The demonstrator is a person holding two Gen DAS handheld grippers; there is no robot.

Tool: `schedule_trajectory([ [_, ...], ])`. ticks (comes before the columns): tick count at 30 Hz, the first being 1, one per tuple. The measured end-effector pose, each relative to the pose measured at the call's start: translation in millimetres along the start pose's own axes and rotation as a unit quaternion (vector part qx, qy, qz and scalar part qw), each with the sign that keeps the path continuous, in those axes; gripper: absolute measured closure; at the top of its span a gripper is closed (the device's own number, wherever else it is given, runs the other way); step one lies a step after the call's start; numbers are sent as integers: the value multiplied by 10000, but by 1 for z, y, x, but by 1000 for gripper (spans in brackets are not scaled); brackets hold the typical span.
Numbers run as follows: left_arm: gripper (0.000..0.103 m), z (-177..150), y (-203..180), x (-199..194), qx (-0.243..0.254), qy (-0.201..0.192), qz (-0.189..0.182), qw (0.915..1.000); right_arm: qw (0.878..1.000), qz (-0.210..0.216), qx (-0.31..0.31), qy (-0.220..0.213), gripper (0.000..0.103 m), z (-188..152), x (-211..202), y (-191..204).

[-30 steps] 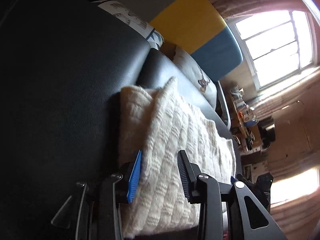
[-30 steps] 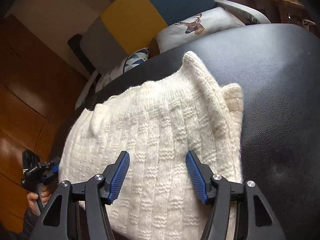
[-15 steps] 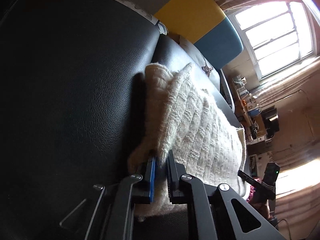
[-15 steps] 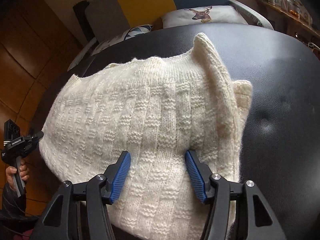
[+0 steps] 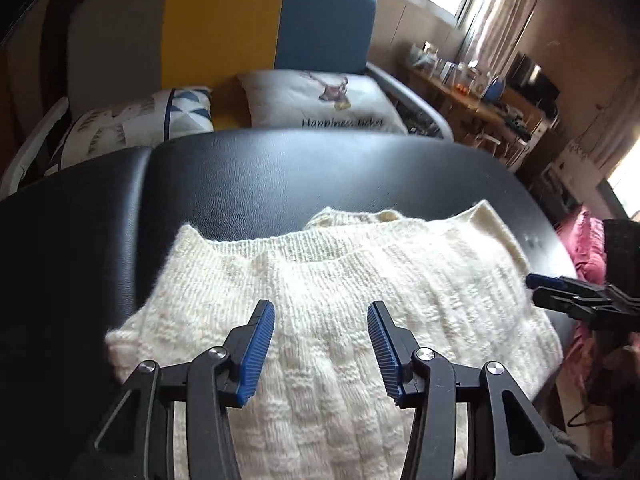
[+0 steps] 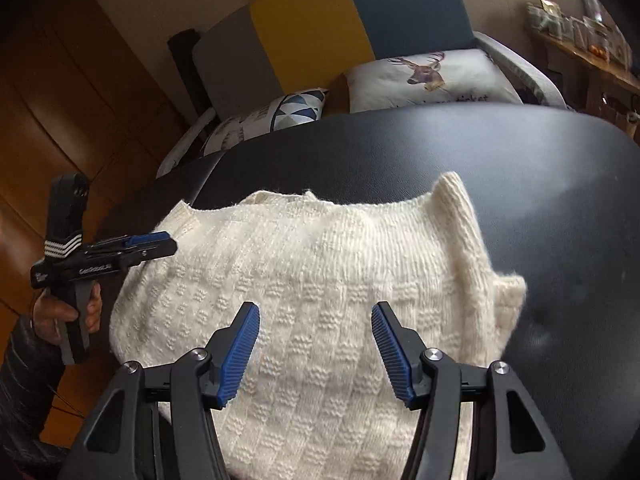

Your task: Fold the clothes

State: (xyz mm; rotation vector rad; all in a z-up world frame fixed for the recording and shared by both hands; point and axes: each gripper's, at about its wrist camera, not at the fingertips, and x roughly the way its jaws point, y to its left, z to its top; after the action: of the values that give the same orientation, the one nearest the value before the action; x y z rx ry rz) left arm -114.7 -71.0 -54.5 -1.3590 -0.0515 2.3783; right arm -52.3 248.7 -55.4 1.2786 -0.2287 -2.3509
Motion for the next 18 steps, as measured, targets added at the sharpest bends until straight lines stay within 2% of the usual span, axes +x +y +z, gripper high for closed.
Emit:
schedule_trajectory([
  [2,54,2,5,16,-92,230,21,9997,9995,-35,-316,89,43,10,12,10],
  [3,59,4,7,23,-137,321,30,9994,9988,-73,-470,148,43,15,22,15],
  [4,73,4,9,29,-153,408,48,9990,9978,-111,-623,207,43,20,31,19],
  [6,84,2,10,37,-270,412,37,9988,9950,-211,-918,343,43,29,51,29],
  [7,90,0,12,38,-345,375,13,9987,9927,-417,-1002,530,43,31,67,30],
  [9,94,-4,15,41,-490,293,-33,9984,9863,-794,-1142,881,42,34,96,33],
  [12,96,-11,11,37,-541,7,4,9985,9897,-692,-1018,729,42,29,101,31],
  [15,97,-19,4,25,-511,-409,42,9978,9913,-604,-1038,536,73,26,92,33],
  [16,97,-21,2,20,-544,-577,-7,9968,9910,-649,-1079,458,91,29,86,36],
  [17,97,-20,0,12,-586,-797,-70,9951,9911,-681,-1099,312,96,34,77,39],
  [18,97,-17,-1,2,-615,-1087,-149,9921,9909,-721,-1124,173,96,39,71,41],
])
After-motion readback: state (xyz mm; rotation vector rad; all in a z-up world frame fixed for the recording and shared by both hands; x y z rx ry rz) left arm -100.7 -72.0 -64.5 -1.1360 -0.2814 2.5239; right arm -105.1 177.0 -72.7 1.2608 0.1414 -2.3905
